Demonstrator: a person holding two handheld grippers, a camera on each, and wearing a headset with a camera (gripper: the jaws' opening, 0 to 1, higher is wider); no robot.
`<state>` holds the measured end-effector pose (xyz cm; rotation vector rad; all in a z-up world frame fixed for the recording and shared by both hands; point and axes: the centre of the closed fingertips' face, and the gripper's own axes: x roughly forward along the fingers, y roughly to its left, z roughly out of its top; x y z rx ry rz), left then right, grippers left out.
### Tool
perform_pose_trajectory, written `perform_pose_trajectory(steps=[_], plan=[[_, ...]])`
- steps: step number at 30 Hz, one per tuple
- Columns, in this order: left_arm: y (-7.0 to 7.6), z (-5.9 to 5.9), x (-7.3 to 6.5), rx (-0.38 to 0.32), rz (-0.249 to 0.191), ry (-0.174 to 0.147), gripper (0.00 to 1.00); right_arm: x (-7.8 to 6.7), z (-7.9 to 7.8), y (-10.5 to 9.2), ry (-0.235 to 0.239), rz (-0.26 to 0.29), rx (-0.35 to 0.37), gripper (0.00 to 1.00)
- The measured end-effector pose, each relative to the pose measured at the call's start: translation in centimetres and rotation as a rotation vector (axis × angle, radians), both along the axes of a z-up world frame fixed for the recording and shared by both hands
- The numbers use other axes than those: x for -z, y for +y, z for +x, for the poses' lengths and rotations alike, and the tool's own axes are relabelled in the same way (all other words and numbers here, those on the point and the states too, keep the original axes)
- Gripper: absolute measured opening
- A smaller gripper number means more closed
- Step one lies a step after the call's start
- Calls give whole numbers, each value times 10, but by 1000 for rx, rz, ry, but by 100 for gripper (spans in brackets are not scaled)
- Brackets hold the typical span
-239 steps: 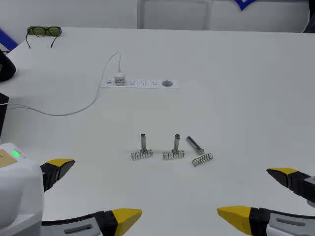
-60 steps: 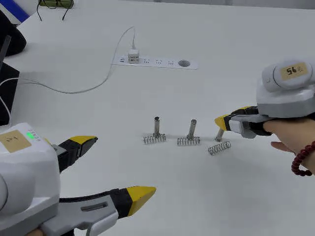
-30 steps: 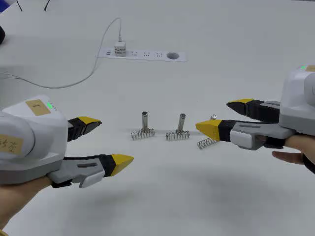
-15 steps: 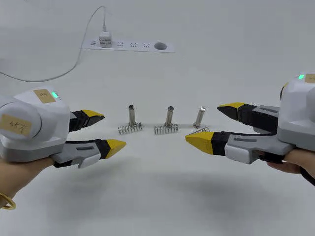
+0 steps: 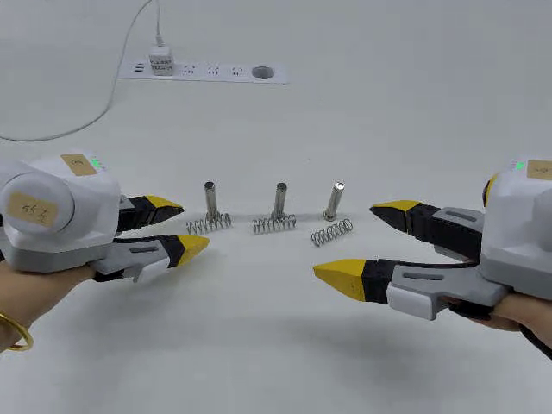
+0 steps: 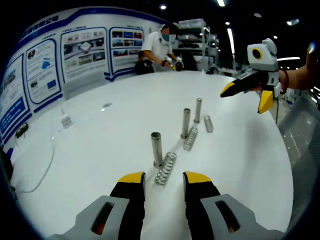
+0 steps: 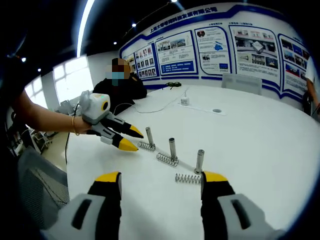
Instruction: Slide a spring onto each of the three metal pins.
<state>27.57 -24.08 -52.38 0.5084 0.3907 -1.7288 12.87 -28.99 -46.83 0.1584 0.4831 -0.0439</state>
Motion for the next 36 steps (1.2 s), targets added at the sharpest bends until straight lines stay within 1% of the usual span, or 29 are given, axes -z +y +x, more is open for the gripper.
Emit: perform_pose_trajectory(steps=[3,4,6,9,12,15,16,17,21,23,27,30,31,33,35,36], plan=[[-3,0,3,2,9,9,29,1,-3,-1,-2,12,19,66],[-3,0,4,4,13,7,27,2,-4,-1,-2,15,23,66],[-3,2,7,6,24,-15,25,3,-5,0,-1,21,29,65],[-4,2,6,13,21,0,22,6,-6,2,8,22,30,65],[-4,1,10,40,40,-17,21,7,-7,1,12,22,33,65],[-3,0,13,67,55,-27,17,6,-7,-1,13,25,43,65],[-3,-1,12,74,50,-23,15,5,-7,-2,13,24,43,65],[-2,-1,13,84,55,-28,14,5,-8,-2,17,23,43,65],[-2,-2,13,104,47,-30,12,3,-10,-6,28,10,43,65],[-2,-2,13,105,48,-24,11,1,-10,-7,23,8,46,65],[0,-2,14,104,54,-22,10,0,-10,-7,21,9,50,65],[5,-3,13,103,62,-18,10,0,-10,-7,21,19,56,65],[5,-4,11,103,57,-10,10,-1,-10,-6,17,22,56,65],[7,-6,4,86,37,27,10,-4,-9,-5,8,31,57,65],[8,-6,-1,77,28,31,9,-6,-7,-4,3,33,57,65],[9,-6,-5,59,15,49,10,-9,-6,-4,-1,37,56,65]])
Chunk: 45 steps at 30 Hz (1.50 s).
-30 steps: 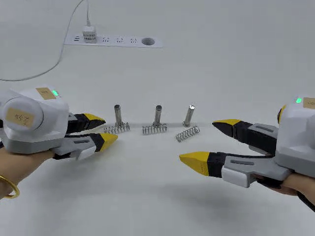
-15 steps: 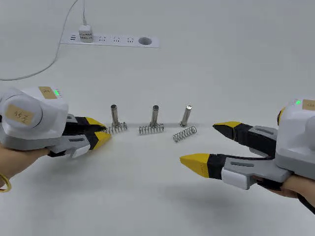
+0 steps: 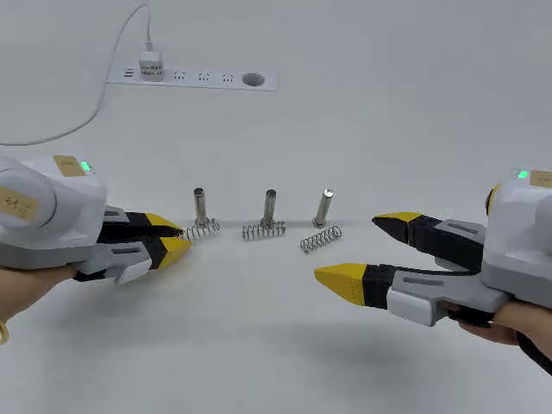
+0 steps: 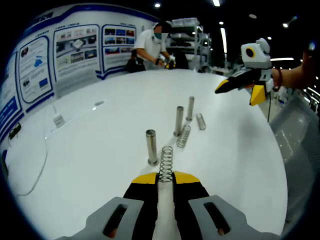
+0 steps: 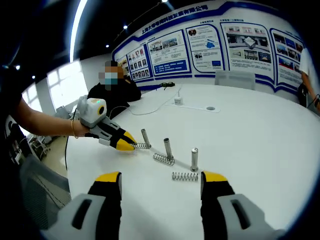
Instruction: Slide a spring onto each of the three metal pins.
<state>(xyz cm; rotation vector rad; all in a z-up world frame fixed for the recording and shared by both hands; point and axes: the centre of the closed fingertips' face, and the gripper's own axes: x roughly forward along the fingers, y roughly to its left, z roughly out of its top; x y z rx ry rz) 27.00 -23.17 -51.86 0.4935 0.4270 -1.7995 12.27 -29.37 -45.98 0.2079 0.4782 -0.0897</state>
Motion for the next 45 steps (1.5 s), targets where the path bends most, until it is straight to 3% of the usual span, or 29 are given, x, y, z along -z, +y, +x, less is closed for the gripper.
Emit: perform_pose_trajectory(steps=[2,7,11,15,17,19,21,24,27,30,33,37,42,45], plan=[[1,0,-11,-29,-33,35,10,-5,3,1,-15,4,-3,64],[6,-3,-34,-67,-98,74,10,-19,13,6,-59,25,-10,62],[11,-9,-48,-73,-136,71,10,-30,23,12,-108,66,-9,60],[16,-18,-62,-81,-176,72,10,-37,33,20,-131,67,-27,56],[17,-22,-69,-100,-195,98,10,-39,39,27,-147,87,-40,54],[19,-27,-72,-111,-204,88,10,-42,45,33,-162,93,-50,53],[20,-31,-78,-123,-224,114,10,-44,50,36,-177,106,-53,51],[23,-39,-86,-127,-249,116,10,-50,60,44,-217,181,-43,47],[27,-43,-88,-121,-259,60,10,-54,69,51,-251,250,-42,44],[29,-49,-96,-127,-292,87,10,-56,76,55,-267,293,-36,42],[31,-52,-100,-131,-309,79,10,-59,82,60,-290,345,-35,38],[33,-56,-111,-140,-348,99,10,-61,86,66,-303,378,-41,35],[33,-59,-115,-150,-370,117,10,-63,88,71,-321,438,-29,30],[34,-59,-117,-165,-381,146,10,-65,88,71,-337,469,-17,28]])
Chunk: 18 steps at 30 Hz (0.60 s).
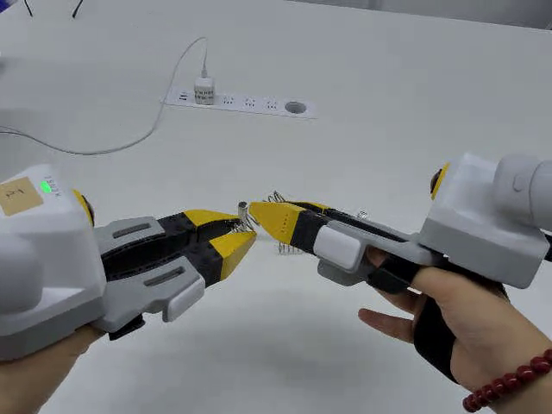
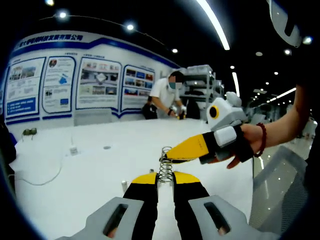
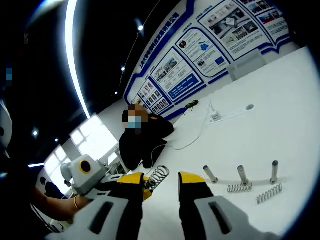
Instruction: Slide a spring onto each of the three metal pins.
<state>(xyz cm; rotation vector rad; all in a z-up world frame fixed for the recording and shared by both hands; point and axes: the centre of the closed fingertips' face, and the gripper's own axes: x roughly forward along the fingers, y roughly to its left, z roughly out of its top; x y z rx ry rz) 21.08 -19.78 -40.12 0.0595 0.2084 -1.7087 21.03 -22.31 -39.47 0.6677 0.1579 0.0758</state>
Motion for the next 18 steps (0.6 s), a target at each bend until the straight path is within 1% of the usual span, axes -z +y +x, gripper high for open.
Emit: perform_pose_trajectory(steps=[2,6,7,13,15,18], plan=[[1,0,-1,-4,-8,19,10,-1,0,0,-7,19,2,26],[2,-1,0,-4,-10,31,10,-3,0,2,-19,52,-7,23],[3,-2,0,-1,-10,38,10,-4,0,3,-26,56,-12,23],[4,-6,1,10,-7,43,10,-4,0,5,-30,76,-24,16],[4,-8,2,19,-3,27,10,-5,0,6,-33,76,-28,14],[5,-8,3,23,6,16,10,-4,-1,7,-31,77,-38,14]])
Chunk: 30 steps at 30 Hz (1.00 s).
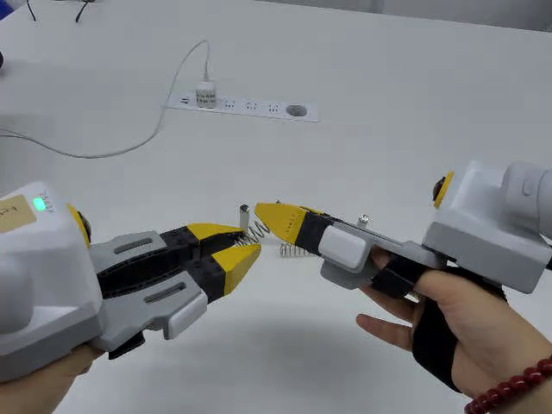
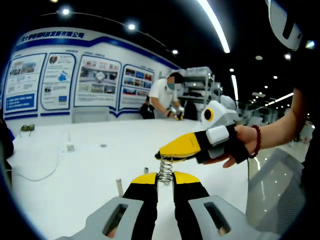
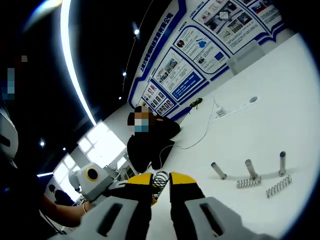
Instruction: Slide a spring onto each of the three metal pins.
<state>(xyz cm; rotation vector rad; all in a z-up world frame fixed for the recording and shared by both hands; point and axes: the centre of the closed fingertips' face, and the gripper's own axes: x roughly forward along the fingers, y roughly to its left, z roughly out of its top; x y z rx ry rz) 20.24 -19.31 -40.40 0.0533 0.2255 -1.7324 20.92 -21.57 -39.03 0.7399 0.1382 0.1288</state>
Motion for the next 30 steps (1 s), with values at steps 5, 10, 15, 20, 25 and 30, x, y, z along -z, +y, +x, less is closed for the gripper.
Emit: perform_pose_trajectory(steps=[5,10,15,20,25,30], plan=[[0,-1,2,8,21,-16,11,-1,0,3,-5,2,-16,12],[0,-2,6,21,52,-24,11,-1,0,6,-3,-18,-23,12],[2,-2,10,26,76,-69,13,1,-1,4,4,-72,-24,12],[5,0,21,19,122,-120,18,0,2,-3,11,-164,-2,11],[9,0,27,14,133,-132,25,-3,8,-13,5,-281,28,12],[15,1,33,3,147,-149,32,-4,15,-21,4,-384,57,12]])
